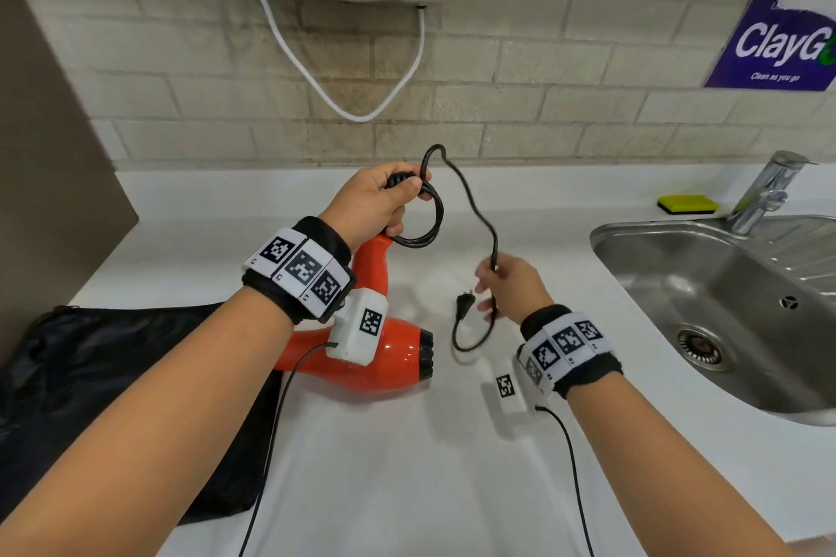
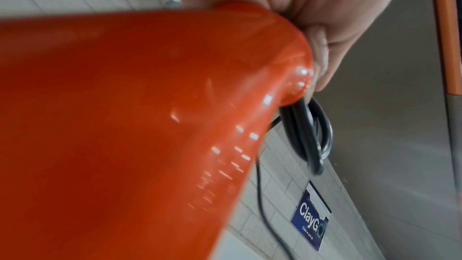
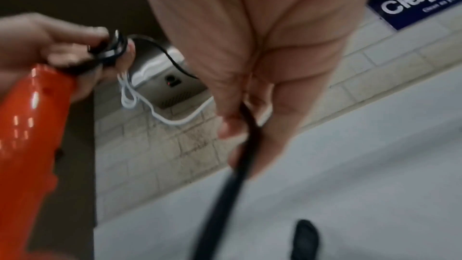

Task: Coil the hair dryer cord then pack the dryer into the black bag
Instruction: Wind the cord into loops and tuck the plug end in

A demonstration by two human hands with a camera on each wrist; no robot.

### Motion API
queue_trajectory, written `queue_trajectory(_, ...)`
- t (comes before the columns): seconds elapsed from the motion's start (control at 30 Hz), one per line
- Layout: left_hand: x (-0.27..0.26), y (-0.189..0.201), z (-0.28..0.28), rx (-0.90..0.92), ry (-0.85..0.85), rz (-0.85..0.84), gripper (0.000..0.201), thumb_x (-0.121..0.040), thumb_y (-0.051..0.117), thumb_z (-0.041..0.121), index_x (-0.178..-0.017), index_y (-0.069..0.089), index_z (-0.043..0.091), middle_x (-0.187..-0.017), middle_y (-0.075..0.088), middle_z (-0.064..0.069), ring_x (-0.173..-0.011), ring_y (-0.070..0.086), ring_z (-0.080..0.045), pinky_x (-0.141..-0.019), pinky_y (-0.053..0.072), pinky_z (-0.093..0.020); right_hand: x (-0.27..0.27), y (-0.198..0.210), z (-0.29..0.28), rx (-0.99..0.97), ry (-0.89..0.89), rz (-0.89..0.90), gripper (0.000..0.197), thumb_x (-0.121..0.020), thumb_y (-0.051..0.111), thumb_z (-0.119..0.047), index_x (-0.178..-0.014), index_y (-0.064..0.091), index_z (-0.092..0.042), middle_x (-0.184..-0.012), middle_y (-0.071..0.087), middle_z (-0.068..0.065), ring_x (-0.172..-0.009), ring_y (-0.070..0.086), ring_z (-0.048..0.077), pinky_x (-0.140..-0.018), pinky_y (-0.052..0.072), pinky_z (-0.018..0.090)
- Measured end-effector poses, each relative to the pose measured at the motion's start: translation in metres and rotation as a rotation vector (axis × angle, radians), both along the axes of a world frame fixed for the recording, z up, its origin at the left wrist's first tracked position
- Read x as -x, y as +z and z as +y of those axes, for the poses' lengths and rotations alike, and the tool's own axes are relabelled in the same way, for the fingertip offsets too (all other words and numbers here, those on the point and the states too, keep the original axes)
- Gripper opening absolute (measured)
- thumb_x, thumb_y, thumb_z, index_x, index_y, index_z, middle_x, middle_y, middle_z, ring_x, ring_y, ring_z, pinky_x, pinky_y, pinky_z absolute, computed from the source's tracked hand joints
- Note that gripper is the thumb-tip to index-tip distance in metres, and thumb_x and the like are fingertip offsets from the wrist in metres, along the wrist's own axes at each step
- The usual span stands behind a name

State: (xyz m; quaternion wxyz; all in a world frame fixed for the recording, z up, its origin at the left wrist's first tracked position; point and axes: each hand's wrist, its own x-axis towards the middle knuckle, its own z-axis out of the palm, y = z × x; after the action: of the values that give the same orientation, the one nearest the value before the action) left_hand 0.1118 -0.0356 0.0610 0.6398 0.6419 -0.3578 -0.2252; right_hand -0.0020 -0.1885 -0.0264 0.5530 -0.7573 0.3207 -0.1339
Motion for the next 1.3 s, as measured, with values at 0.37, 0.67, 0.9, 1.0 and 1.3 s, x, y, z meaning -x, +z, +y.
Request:
queue_trajectory(0.37, 0.0, -0.001, 0.0, 0.013, -0.009, 0.012, 0.018, -0.095, 0.042, 0.006, -0.091, 0.056, 0.016, -0.079, 0.058, -0.003, -0.034, 0.028, -0.001, -0.04, 0.033, -0.014, -0.002, -0.026, 0.007, 0.535, 0.648, 0.561, 0.066, -0.085, 0.046, 0.001, -0.142, 0.027, -0.027, -0.15, 0.03, 0.002, -0.137, 0.029, 0.02, -0.111, 0.025, 0.032)
queue_trajectory(0.67, 0.003, -0.001, -0.003, -0.005, -0.043, 0.029, 0.016, -0.095, 0.043, 0.007, -0.092, 0.057, 0.016, -0.079, 0.058, -0.003, -0.034, 0.029, -0.001, -0.04, 0.034, -0.015, -0.021, -0.048, 0.004, 0.859, 0.565, 0.798, 0.053, -0.089, 0.043, -0.012, -0.137, 0.031, -0.032, -0.143, 0.027, 0.01, -0.128, 0.027, 0.035, -0.102, 0.036, 0.047)
queue_trajectory(0.9, 0.001, 0.001, -0.001, -0.014, -0.048, 0.061, 0.014, -0.095, 0.043, 0.01, -0.092, 0.056, 0.014, -0.08, 0.058, -0.003, -0.035, 0.027, -0.003, -0.04, 0.033, -0.016, -0.024, -0.041, -0.003, 0.963, 0.54, 0.788, 0.033, -0.091, 0.041, -0.014, -0.121, 0.05, -0.024, -0.133, 0.038, 0.007, -0.125, 0.032, 0.029, -0.101, 0.036, 0.041)
queue_trajectory(1.0, 0.001, 0.001, -0.001, -0.011, -0.047, 0.056, 0.015, -0.095, 0.043, 0.009, -0.091, 0.057, 0.014, -0.08, 0.058, -0.003, -0.035, 0.027, -0.003, -0.04, 0.033, -0.016, -0.027, -0.043, -0.003, 1.019, 0.535, 0.875, 0.036, -0.091, 0.044, -0.019, -0.125, 0.046, -0.029, -0.129, 0.037, 0.007, -0.124, 0.032, 0.029, -0.102, 0.034, 0.043)
queue_trajectory(1.3, 0.001, 0.0, -0.001, -0.01, -0.059, 0.034, 0.016, -0.095, 0.042, 0.008, -0.096, 0.056, 0.014, -0.079, 0.056, -0.002, -0.034, 0.026, -0.002, -0.04, 0.033, -0.015, -0.021, -0.036, -0.004, 0.816, 0.552, 0.759, 0.02, -0.092, 0.038, -0.01, -0.102, 0.054, -0.01, -0.108, 0.054, 0.012, -0.099, 0.053, 0.026, -0.086, 0.04, 0.031)
